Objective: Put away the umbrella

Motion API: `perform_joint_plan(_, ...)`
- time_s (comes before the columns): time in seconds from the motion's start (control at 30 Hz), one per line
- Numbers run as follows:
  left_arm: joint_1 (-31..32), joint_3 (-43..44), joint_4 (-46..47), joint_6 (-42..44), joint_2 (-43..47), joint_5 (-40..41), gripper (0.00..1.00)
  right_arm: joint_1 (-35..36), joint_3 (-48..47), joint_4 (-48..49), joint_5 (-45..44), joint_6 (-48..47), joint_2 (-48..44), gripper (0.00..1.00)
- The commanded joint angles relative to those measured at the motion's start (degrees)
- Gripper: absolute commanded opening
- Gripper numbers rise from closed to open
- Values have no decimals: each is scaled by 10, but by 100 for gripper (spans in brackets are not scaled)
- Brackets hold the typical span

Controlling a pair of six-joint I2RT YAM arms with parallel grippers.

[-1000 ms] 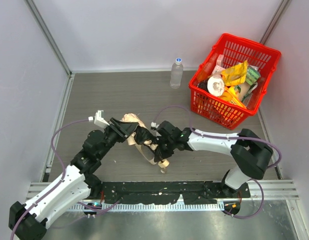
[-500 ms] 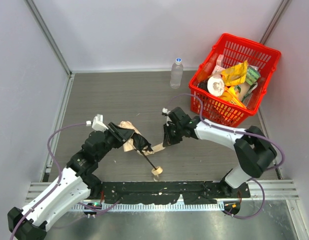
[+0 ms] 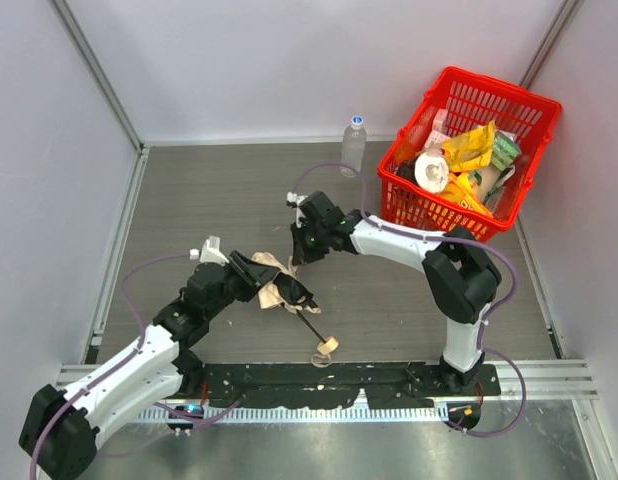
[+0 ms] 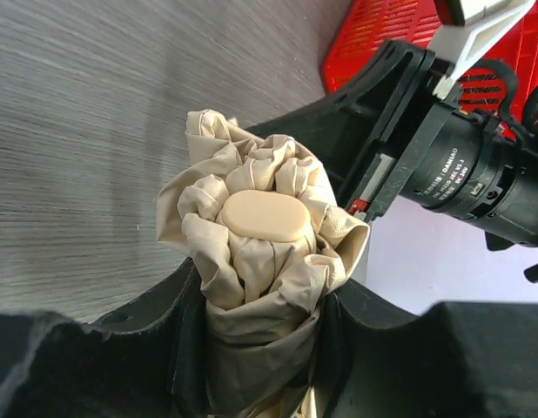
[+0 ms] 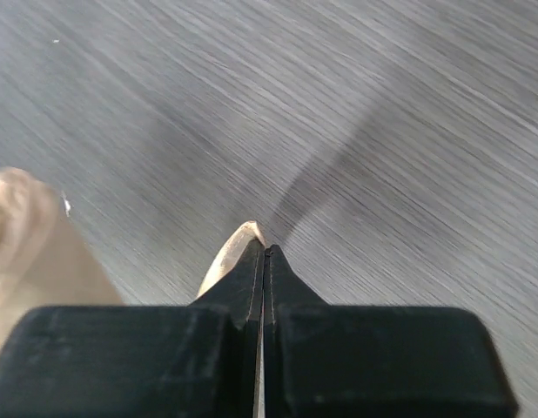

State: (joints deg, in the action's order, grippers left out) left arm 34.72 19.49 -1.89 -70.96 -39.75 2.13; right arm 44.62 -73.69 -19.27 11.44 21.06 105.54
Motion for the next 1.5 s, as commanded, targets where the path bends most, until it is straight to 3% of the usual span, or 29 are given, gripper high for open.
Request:
perform_joint_plan(0.0,1,-22,228,-46,-17,-76,0,32,-50,35,40,-7,24,1)
perform_joint_plan(0.1,0,-10,240,4,5,-47,0,33,4,62,76,29,-8,1)
perform_joint_plan(0.2,0,-26,310,9,22,-27,0,35,60,106,113,67,-45,1)
perform_joint_plan(0.33,0,8,283,35,30,10,0,35,86,67,92,62,-69,1)
perform_joint_plan(0.43,1,12,297,3,34,23,0,35,89,69,102,66,-73,1)
perform_joint_plan(0.7,0,17,247,-146,17,-47,0,0,-34,121,102,33,9,1)
perform_joint_plan(0.9,0,14,111,-144,59,-58,0,-20,-193,62,115,-7,77,1)
perform_joint_plan(1.03,1,17,47,-120,63,-55,0,-19,-207,17,120,-44,85,1)
perform_joint_plan(1.23,0,42,-38,-65,49,-30,0,-28,-177,-18,38,-66,78,1)
perform_joint_plan(1.37,1,48,-78,-39,45,6,0,-27,-224,-113,-93,-89,127,1)
perform_joint_plan(1.47,0,41,-93,-40,17,7,0,-17,-213,-115,-169,-104,143,1)
